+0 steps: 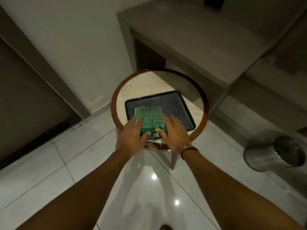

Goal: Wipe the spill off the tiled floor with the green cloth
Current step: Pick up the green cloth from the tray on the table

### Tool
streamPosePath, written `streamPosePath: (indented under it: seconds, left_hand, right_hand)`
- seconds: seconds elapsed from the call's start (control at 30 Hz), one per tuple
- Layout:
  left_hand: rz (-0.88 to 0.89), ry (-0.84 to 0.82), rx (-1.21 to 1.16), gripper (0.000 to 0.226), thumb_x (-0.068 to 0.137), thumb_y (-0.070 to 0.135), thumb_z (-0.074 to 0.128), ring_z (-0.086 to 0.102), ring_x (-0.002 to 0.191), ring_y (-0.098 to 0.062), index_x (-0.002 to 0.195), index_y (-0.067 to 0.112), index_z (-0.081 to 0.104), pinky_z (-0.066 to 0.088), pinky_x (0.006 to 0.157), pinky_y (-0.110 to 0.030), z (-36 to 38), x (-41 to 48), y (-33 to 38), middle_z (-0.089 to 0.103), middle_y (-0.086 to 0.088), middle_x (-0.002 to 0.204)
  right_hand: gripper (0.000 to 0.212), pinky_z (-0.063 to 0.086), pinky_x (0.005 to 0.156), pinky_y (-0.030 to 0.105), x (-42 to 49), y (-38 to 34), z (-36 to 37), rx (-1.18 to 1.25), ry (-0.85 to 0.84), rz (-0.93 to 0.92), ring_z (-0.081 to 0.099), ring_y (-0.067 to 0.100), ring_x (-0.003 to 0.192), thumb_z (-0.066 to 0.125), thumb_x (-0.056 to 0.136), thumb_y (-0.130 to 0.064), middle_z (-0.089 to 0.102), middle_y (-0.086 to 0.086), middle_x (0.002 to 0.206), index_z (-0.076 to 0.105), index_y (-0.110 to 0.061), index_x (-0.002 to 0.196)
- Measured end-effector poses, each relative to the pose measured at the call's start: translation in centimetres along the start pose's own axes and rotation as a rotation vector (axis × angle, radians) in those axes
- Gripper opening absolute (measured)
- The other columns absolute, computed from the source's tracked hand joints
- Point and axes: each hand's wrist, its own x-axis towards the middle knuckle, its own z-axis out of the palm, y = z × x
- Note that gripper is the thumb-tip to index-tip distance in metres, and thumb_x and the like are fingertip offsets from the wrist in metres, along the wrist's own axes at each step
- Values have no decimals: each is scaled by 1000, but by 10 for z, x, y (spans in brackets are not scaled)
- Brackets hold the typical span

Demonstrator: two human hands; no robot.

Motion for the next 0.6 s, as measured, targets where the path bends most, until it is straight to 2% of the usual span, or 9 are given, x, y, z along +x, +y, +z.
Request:
streamPosePath:
  seconds: [0.17, 0.3, 0.4, 0.5, 0.57, 0.6]
  left_hand:
    - [-137, 38, 0, 71, 113, 44, 58, 36, 166, -41, 176, 23, 34, 39, 133, -53, 64, 79, -28, 33, -19, 182]
    - [-134, 49, 146, 62, 113, 43, 55, 52, 146, -42, 170, 20, 47, 46, 122, -52, 87, 105, -54, 58, -22, 160]
    - [-125, 144, 203, 53, 108, 40, 65, 59, 136, -42, 157, 19, 63, 50, 111, -52, 90, 115, -58, 69, -20, 147]
    - [-211, 190, 36, 46, 101, 29, 78, 64, 131, -40, 146, 21, 71, 55, 107, -50, 89, 123, -52, 76, -15, 139]
    - [-333, 188, -208, 38, 97, 17, 82, 72, 121, -36, 135, 22, 74, 62, 104, -47, 82, 127, -46, 79, -15, 129]
    - [-393, 189, -347, 32, 96, 11, 82, 75, 111, -33, 125, 21, 74, 64, 98, -45, 77, 128, -43, 80, -15, 122]
  right_hand:
    - [65, 40, 127, 58, 74, 25, 57, -33, 32, -4, 39, 44, 157, 45, 115, -52, 36, 22, 174, 27, -32, 174]
    - [52, 48, 118, 55, 103, 28, 81, -108, 92, 9, 49, 41, 142, 52, 114, -44, 47, 19, 158, 48, -28, 164]
    - [44, 54, 111, 53, 117, 30, 88, -46, 142, 31, 55, 41, 134, 63, 111, -33, 49, 20, 150, 60, -23, 154]
    - [36, 58, 103, 46, 128, 32, 88, 180, 157, 77, 66, 40, 124, 70, 107, -15, 63, 19, 141, 69, -19, 142]
    - [29, 59, 100, 41, 131, 31, 84, 372, 156, 148, 71, 35, 122, 74, 103, -7, 74, 13, 135, 75, -16, 130]
    - [26, 59, 104, 40, 130, 28, 80, 476, 155, 186, 72, 33, 124, 75, 102, -5, 76, 11, 135, 76, -14, 126]
